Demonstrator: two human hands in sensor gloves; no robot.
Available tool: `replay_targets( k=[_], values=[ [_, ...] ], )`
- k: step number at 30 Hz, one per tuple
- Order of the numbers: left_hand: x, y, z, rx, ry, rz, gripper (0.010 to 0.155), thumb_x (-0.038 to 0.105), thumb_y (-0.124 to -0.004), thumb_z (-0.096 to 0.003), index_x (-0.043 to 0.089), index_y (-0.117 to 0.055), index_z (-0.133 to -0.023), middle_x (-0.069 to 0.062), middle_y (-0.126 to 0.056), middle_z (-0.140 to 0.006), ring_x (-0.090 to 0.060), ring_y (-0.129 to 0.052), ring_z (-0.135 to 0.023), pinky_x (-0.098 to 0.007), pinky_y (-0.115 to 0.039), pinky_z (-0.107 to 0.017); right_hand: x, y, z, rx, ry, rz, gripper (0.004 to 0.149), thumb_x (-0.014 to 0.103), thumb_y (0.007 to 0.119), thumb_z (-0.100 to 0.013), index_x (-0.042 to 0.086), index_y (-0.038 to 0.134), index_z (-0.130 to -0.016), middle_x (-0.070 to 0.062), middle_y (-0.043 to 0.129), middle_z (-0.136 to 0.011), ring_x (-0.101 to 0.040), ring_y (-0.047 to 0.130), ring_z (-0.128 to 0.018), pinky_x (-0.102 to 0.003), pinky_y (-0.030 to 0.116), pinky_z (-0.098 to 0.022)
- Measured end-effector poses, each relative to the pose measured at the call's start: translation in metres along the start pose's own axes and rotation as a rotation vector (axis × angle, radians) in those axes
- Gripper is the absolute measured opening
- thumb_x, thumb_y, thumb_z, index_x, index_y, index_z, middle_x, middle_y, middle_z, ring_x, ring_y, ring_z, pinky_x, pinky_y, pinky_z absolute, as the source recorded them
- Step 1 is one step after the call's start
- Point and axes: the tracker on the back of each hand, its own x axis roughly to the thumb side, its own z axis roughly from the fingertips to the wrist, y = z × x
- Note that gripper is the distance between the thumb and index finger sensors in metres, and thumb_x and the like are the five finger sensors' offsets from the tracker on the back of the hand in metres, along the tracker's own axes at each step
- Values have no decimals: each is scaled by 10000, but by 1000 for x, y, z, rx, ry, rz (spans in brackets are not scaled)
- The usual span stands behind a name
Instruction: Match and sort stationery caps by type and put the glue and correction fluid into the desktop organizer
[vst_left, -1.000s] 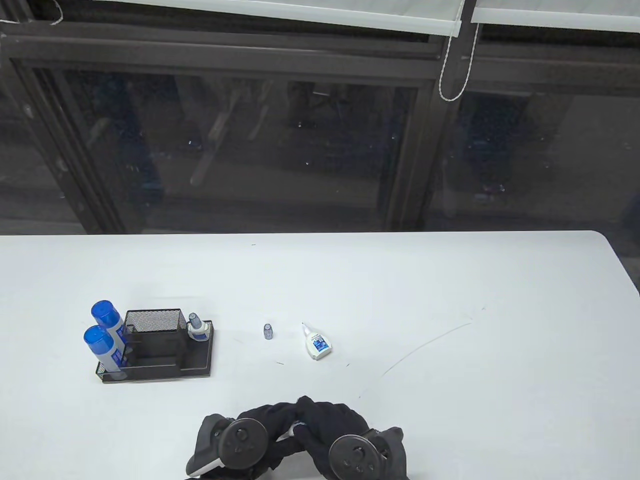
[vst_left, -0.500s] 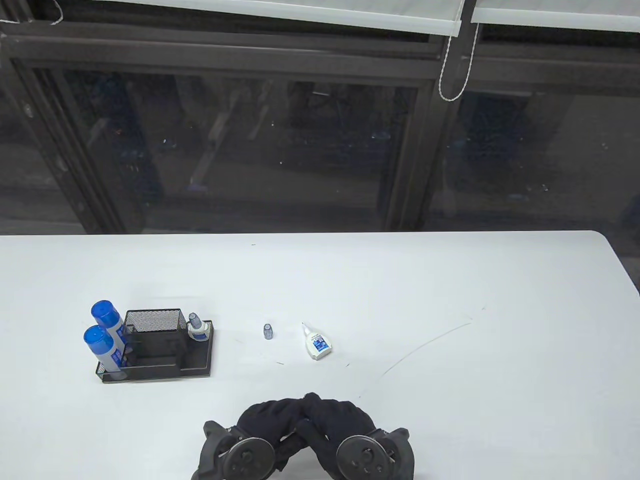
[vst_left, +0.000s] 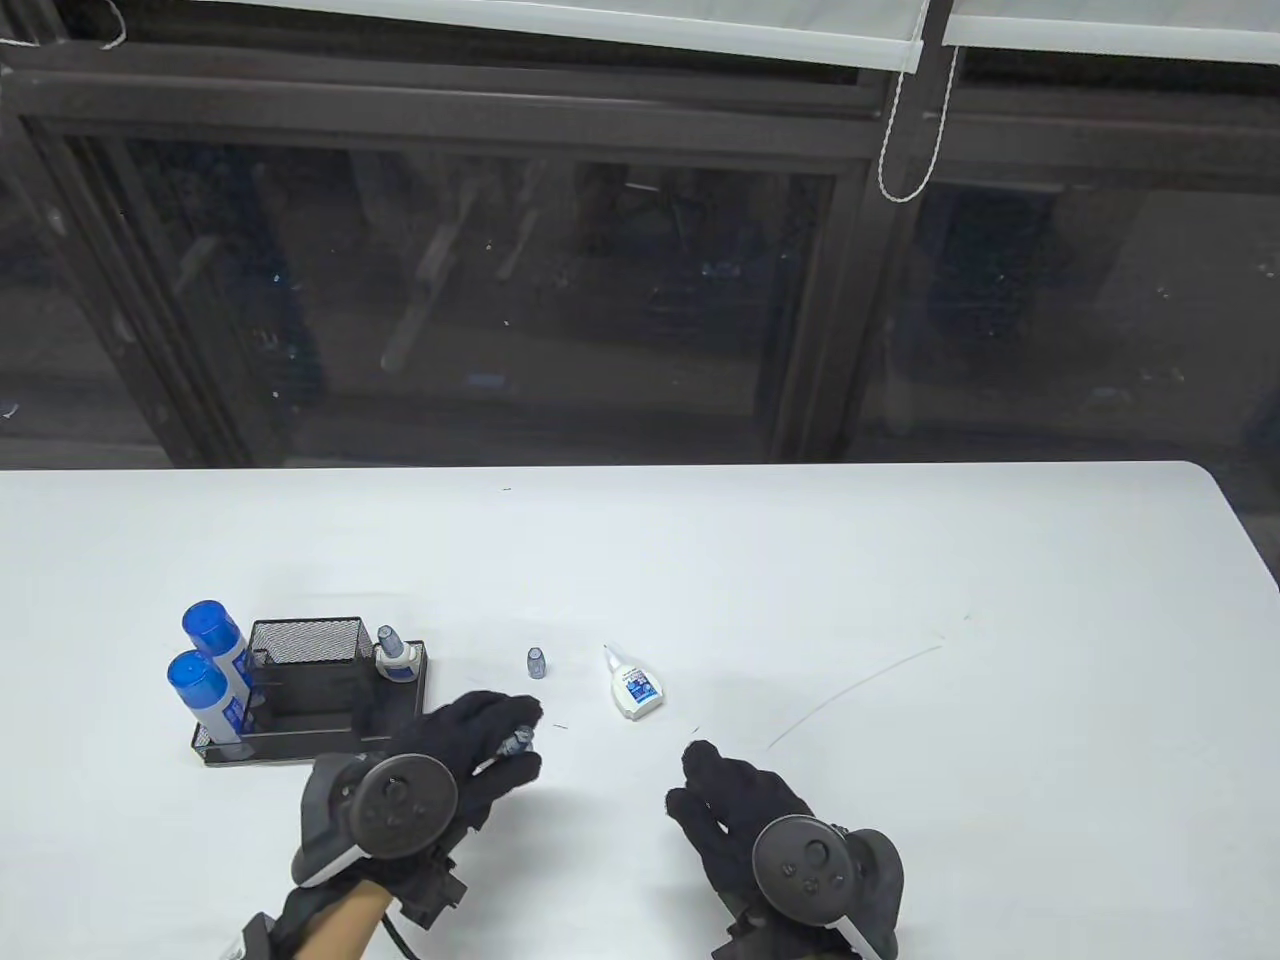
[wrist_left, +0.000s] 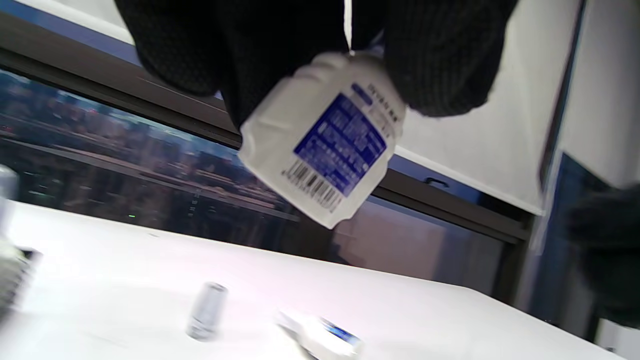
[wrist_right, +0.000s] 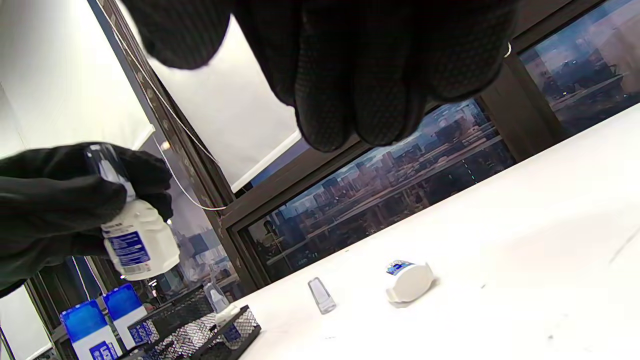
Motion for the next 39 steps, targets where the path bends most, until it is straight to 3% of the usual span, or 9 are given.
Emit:
replay_targets(
  k=[5,15,23,39],
  values=[
    [-20,17,-18,-23,99,-273,520,496,-890,-440,396,-778,-938,70,-930,-958,-203,-1011,-846,-495,-789,-670,3,2,0,27,-18,25,551,473,718,-498,167,787,-950,-84,936,-818,-317,919,-718,-514,740,-590],
    [-62,-16,-47,-162,256,-476,514,444,-905,-443,388,-724,-920,47,-851,-979,-170,-1030,-827,-430,-824,-669,-2,10,-3,95,-15,36,547,467,719,-499,166,789,-950,-86,937,-820,-319,921,-719,-516,740,-594],
    [-74,-42,-48,-228,150,-770,480,460,-909,-435,407,-744,-882,101,-893,-955,-120,-998,-838,-457,-776,-690,-3,10,-3,107,-24,21,576,497,696,-491,166,787,-955,-88,934,-825,-320,917,-724,-520,736,-597],
    [-69,-71,-56,-246,81,-1044,501,458,-910,-452,376,-745,-918,86,-888,-937,-159,-945,-856,-498,-722,-711,-6,13,-5,135,-20,37,574,492,699,-493,164,785,-957,-89,936,-827,-320,919,-724,-521,737,-598]
  ],
)
